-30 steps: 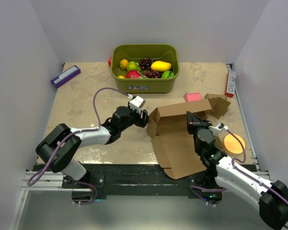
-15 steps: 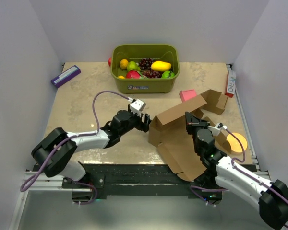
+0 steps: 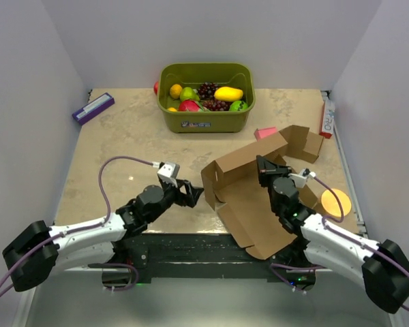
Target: Fold the paper box
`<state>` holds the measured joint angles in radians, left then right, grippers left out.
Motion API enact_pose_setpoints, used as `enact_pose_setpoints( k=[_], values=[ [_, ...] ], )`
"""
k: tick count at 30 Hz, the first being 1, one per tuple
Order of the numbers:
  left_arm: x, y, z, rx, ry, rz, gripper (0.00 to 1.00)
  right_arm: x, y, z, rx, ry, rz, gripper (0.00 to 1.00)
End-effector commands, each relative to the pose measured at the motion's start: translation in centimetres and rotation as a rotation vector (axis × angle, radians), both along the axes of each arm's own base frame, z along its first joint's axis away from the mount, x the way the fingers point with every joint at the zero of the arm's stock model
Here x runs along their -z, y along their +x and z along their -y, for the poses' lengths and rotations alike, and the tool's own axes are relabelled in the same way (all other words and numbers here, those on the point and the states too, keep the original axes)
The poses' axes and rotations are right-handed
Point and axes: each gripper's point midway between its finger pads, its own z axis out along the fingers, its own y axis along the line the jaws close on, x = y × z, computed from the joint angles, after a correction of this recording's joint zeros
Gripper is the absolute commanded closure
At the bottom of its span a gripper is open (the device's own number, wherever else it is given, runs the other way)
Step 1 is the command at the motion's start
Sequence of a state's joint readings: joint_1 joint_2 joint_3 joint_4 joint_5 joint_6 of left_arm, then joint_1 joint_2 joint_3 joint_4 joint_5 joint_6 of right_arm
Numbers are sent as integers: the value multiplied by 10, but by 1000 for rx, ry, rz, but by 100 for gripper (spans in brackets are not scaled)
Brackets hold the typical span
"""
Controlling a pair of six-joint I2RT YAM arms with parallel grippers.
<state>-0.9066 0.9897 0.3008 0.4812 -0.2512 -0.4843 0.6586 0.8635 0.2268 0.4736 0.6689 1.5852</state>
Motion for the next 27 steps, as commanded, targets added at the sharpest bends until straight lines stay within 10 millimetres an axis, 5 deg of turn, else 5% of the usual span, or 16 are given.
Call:
enact_pose_setpoints(
  k=[1, 6, 14, 19, 27],
  values=[
    [10, -17, 1, -49, -94, -89, 14, 35, 3, -9, -10, -116, -124, 100],
    [24, -35, 21, -21, -120, -142, 10, 23, 13, -21, 2, -108, -111, 100],
    [46, -30, 34, -57, -7, -145, 9, 27, 13, -29, -12, -118, -119, 100],
    [40, -25, 34, -64, 19, -97, 9, 33, 11, -30, -21, -127, -129, 100],
    [0, -19, 33, -67, -58, 20, 8, 38, 6, -26, -24, -127, -129, 100]
  ],
)
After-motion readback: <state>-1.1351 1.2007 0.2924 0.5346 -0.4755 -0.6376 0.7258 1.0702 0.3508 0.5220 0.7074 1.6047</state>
